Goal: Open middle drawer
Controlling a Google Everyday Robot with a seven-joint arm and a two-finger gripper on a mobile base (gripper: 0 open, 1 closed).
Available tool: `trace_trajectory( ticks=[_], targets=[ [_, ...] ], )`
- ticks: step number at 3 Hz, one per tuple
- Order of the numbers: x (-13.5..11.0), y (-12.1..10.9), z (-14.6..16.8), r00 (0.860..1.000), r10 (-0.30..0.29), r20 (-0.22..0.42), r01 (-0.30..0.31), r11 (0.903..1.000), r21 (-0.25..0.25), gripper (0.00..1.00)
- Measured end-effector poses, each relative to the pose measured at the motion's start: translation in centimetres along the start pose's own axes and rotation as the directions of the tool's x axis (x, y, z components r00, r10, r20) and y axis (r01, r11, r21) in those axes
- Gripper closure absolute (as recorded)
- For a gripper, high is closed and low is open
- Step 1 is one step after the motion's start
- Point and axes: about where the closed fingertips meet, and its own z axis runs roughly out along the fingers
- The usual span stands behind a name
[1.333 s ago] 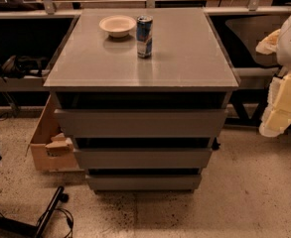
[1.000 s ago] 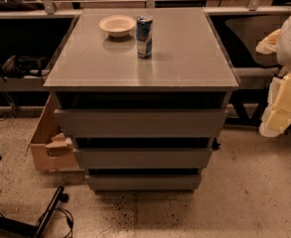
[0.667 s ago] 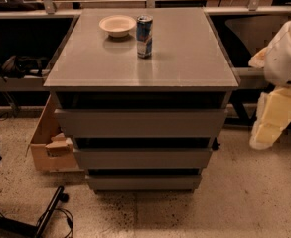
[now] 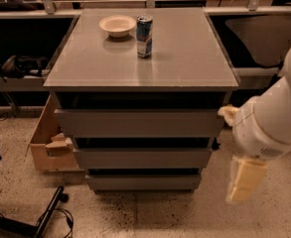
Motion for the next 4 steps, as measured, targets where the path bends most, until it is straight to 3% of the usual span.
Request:
trace_trajectory(
  ticks=[1, 2, 3, 4],
  targets=[
    [0.3, 3.3, 7.1, 0.997, -0.071, 0.027, 0.071, 0.9971, -0.027, 0.0],
    [0.1, 5.1, 14.4, 0.992, -0.126, 0.019, 0.127, 0.9912, -0.037, 0.0],
    [-0.7, 4.5, 19.0, 0.987, -0.159, -0.027, 0.159, 0.9873, -0.013, 0.0],
    [-0.5, 3.8, 19.2, 0.991, -0.122, -0.057, 0.123, 0.9924, 0.013, 0.0]
  ],
)
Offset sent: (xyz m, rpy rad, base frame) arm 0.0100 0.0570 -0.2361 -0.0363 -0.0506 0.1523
